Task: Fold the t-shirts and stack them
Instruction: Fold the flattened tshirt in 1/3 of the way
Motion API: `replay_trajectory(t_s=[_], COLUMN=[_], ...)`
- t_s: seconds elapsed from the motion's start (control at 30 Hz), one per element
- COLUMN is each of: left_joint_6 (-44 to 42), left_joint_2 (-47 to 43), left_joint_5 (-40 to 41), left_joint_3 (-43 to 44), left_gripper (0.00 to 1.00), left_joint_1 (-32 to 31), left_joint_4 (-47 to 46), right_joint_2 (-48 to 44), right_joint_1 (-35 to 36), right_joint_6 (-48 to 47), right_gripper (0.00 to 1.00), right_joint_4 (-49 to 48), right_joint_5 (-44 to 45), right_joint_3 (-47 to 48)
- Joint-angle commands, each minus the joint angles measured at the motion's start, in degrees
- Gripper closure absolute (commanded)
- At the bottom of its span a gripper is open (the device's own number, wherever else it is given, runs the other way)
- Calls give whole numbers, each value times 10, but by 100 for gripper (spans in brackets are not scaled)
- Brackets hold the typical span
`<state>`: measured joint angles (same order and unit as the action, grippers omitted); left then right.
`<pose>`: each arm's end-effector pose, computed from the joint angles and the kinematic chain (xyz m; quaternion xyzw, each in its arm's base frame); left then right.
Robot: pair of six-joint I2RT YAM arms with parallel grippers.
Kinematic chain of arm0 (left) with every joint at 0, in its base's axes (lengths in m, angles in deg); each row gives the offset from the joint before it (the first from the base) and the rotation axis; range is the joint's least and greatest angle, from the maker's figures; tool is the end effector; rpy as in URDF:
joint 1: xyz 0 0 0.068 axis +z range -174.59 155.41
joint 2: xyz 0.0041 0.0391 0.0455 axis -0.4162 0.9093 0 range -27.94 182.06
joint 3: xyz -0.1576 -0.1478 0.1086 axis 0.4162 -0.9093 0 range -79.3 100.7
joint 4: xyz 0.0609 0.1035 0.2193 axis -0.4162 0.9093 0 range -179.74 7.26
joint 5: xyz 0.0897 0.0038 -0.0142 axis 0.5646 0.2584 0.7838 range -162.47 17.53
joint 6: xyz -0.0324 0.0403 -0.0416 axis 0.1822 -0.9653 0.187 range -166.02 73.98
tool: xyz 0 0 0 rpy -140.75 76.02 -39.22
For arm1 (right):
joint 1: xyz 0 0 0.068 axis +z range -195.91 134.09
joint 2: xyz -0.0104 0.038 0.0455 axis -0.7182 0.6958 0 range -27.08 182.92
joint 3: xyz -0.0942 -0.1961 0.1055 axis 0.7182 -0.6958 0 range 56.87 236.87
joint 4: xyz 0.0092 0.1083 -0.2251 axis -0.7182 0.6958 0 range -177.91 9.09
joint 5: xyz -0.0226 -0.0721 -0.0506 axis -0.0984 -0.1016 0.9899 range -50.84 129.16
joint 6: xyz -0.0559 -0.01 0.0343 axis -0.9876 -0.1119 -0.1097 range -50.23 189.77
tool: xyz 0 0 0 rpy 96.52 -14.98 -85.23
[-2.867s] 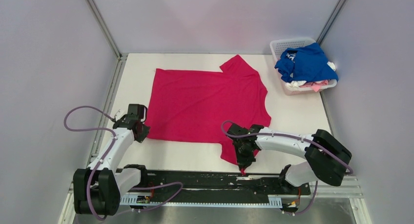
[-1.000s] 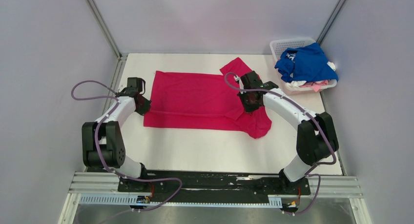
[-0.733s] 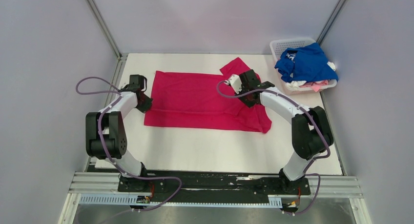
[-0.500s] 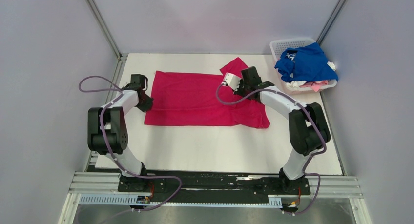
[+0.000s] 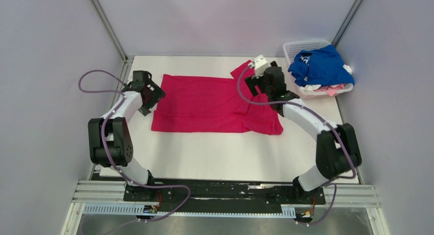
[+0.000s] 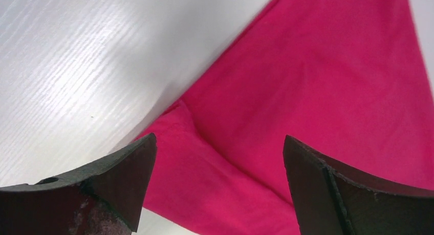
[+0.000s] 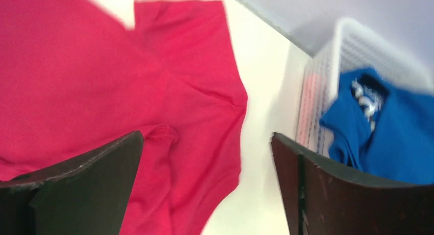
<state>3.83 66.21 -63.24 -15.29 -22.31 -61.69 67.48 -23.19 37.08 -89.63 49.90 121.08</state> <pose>0.3340 0.0216 0.1728 -0.4410 0.8514 -0.0394 0.2811 0.3542 0.1376 0.2186 -0.3558 0.7803 -0.1243 0.4991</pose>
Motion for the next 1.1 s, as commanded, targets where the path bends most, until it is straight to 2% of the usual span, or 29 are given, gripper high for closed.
replay_trajectory(t_s=[0.0,0.07,0.13,0.23,0.4,0.5,0.67,0.87,1.07], left_joint_6=[-37,-47,-53,-63,-72,-66,-71,-84,-95], left_joint_2=[-45,-40,-28,-8,47,64,63,30,-15], left_joint_5=[-71,-120,-142,-177,-177,-179,-170,-140,-152], left_joint_3=[10,-3,-16,-32,-59,-69,-77,-92,-118], left_gripper=[0,0,0,0,0,0,0,0,0], left_joint_1=[2,0,-4,-8,-7,-7,-7,-7,-15], left_joint_4=[-20,-36,-40,-52,-74,-81,-66,-24,5], right_joint_2=[-149,-179,-198,-208,-178,-130,-68,-105,-172], right_joint_1=[-56,-86,-93,-93,-93,-98,-150,-161,-162], right_joint_6=[494,578,620,638,663,670,689,686,697], right_gripper=[0,0,0,0,0,0,0,0,0], right_joint_4=[-6,36,73,152,169,173,186,249,338], right_joint_5=[-22,-150,-228,-273,-354,-344,-326,-229,-169], right_joint_3=[-60,-97,-128,-144,-178,-184,-199,-234,-283])
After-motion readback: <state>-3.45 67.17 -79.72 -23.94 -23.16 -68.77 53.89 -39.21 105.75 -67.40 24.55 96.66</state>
